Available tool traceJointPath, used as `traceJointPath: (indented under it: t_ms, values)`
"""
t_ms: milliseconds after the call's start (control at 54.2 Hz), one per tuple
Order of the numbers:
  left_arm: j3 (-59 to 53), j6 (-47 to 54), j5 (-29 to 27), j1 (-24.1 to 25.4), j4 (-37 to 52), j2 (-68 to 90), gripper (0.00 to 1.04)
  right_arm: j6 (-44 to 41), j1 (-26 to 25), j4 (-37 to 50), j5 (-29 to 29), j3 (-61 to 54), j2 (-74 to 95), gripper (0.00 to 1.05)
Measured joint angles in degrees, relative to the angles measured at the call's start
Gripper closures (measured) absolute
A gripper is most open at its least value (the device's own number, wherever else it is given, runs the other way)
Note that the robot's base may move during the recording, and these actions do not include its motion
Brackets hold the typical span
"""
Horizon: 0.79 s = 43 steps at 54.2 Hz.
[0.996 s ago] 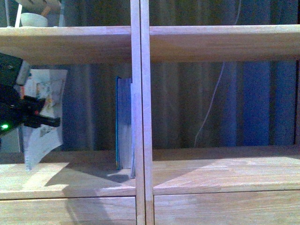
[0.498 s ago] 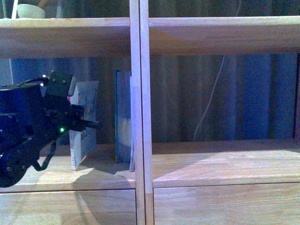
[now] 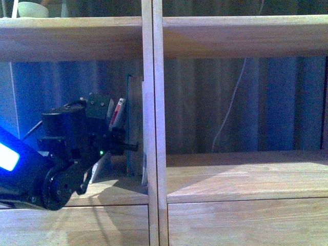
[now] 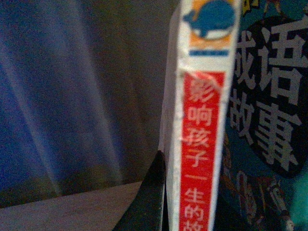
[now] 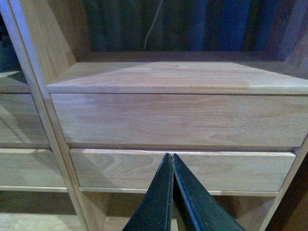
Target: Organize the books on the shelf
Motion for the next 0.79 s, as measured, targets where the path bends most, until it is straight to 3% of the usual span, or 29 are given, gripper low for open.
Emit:
traceJointPath:
  t_ms: [406,664,793]
  values:
    - [-8.5,-2.8,-2.0,-0.4,0.9,-2.9,0.08,0.0,0.0,-6.4,0.0,0.0,-6.4,1.02]
    - [-20.2,-8.2,-2.6,-2.0,4.6,-13.4,0.07,0.0,0.0,-9.4,0.0,0.0,-9.3,1.02]
    - [-28.6,-10.1,-4.0,-2.4,7.1,-22.1,0.07,0.0,0.0,-18.7,0.0,0.0,-16.7,1.02]
